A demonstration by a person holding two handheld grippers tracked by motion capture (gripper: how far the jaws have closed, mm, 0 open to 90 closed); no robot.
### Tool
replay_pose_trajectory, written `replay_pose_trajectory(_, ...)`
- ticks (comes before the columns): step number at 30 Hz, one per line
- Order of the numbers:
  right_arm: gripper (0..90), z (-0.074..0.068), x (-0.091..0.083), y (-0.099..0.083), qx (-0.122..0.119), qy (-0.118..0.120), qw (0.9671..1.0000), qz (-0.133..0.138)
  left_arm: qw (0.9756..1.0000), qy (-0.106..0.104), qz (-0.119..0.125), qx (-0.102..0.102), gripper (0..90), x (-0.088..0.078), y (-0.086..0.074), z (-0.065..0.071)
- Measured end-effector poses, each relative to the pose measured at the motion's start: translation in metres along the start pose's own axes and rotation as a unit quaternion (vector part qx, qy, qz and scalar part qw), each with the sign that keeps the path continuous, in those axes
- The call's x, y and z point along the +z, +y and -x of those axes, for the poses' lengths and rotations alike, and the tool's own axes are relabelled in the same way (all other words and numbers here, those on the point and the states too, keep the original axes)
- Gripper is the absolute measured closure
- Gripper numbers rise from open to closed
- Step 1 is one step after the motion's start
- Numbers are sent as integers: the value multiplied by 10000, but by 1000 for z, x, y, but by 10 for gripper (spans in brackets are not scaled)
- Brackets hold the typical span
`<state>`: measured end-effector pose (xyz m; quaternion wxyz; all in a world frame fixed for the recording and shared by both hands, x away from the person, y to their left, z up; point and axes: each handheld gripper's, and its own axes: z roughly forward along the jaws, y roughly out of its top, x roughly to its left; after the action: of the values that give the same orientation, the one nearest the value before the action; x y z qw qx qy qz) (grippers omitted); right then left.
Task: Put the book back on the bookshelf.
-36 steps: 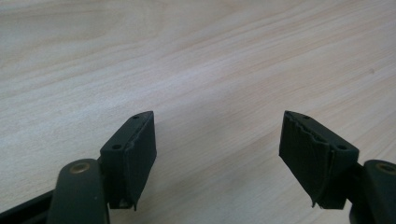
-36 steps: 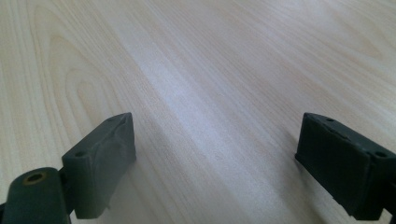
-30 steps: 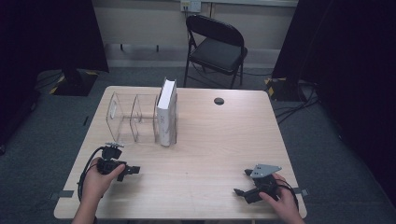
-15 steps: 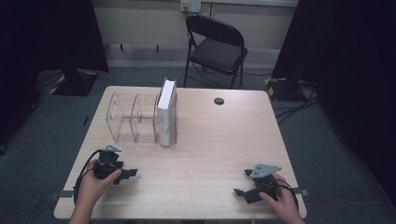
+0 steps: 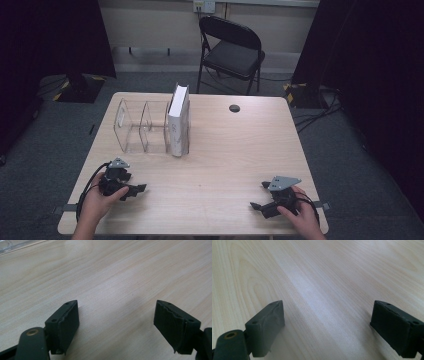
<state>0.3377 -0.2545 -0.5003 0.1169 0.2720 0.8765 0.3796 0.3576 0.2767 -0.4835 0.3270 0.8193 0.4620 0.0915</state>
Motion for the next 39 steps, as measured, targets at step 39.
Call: replay_pose_trajectory(39, 109, 0, 0, 0, -7, 3, 10000, 1, 9946, 258, 558, 839, 136, -3, -29, -1)
